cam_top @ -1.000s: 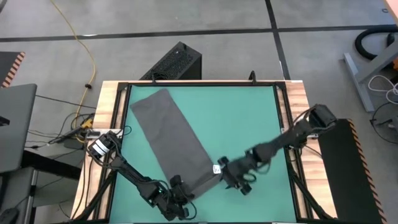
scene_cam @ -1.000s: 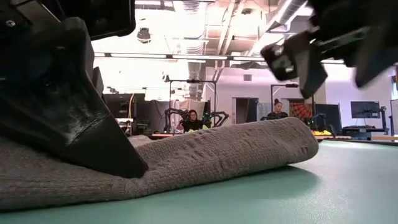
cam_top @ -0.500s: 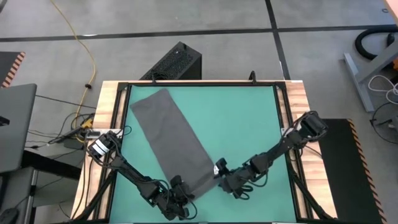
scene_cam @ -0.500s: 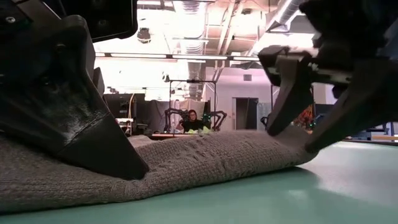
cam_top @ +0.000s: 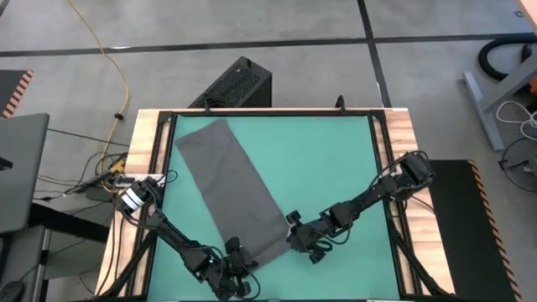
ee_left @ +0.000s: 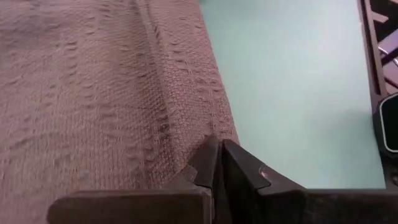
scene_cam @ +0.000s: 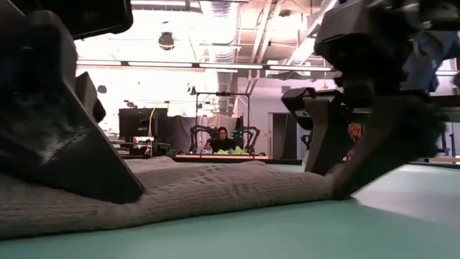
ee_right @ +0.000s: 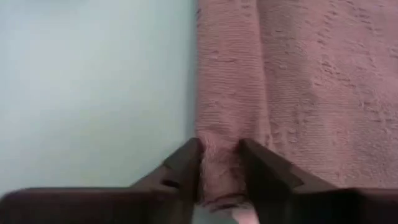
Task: Roll towel
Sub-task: Roll the black towel
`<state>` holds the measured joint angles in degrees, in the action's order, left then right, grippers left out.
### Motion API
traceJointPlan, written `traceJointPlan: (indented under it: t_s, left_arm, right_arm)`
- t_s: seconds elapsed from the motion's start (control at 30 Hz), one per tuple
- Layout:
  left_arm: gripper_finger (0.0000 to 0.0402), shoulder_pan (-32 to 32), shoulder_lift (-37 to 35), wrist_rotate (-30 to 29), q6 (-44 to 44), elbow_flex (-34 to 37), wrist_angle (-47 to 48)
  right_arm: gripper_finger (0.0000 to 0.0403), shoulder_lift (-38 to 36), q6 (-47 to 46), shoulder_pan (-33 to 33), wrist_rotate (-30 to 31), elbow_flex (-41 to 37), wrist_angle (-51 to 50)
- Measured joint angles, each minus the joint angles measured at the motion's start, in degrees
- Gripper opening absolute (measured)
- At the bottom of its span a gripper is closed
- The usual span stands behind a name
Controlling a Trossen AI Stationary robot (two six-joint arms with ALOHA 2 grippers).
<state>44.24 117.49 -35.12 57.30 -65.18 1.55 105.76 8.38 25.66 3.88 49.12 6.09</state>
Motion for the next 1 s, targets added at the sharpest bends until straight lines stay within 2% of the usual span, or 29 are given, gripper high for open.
traceJointPlan:
  t_s: [0.13, 0.17, 0.27, 0.33, 0.43, 0.5, 0.63, 0.73, 0.83, 0.93, 1.0]
  left_arm:
    - [0.0030, 1.43, -0.08, -5.11, 1.03, 0.00, -0.77]
    - [0.0034, 1.80, -0.37, -6.65, 0.75, 0.00, -0.79]
    - [0.0042, 2.75, -1.81, -10.44, 0.16, 0.04, -0.10]
    - [0.0047, 3.23, -2.83, -13.71, -1.79, 0.04, -0.07]
    - [0.0052, 3.68, -3.80, -17.58, -8.15, -0.03, -1.32]
    - [0.0058, 3.71, -3.87, -18.05, -14.01, -0.05, -3.97]
    - [0.0080, 3.13, -3.87, -11.87, -24.88, -0.38, -10.61]
    - [0.0107, 2.06, -3.87, -6.23, -29.46, -3.23, -10.97]
    - [0.0139, 0.97, -4.02, -1.26, -32.23, -7.84, -4.70]
    - [0.0172, 0.46, -4.02, 0.31, -30.19, -10.55, 6.79]
    - [0.0190, 0.42, -4.02, 0.42, -28.65, -10.78, 9.99]
  right_arm:
    - [0.0040, 0.07, -2.94, -1.95, -5.34, -0.01, -0.76]
    - [0.0026, -0.29, -3.96, -2.62, -7.29, -0.02, -1.21]
    - [0.0026, -0.50, -10.45, -5.52, -16.11, -0.06, -1.83]
    - [0.0031, -0.88, -14.75, -8.01, -24.67, -0.17, -2.65]
    - [0.0029, -0.70, -19.69, -11.17, -32.74, -0.27, -2.89]
    - [0.0026, -0.67, -21.84, -12.74, -36.44, -0.39, -3.24]
    - [0.0027, -0.62, -25.06, -14.76, -37.94, -0.39, -3.15]
    - [0.0030, -0.62, -26.94, -15.74, -38.06, -0.39, -2.98]
    - [0.0029, -0.62, -27.66, -16.22, -38.03, -0.39, -2.79]
    - [0.0027, -0.64, -28.33, -16.41, -38.07, -0.39, -2.60]
    - [0.0028, -0.64, -28.50, -16.41, -38.06, -0.39, -2.57]
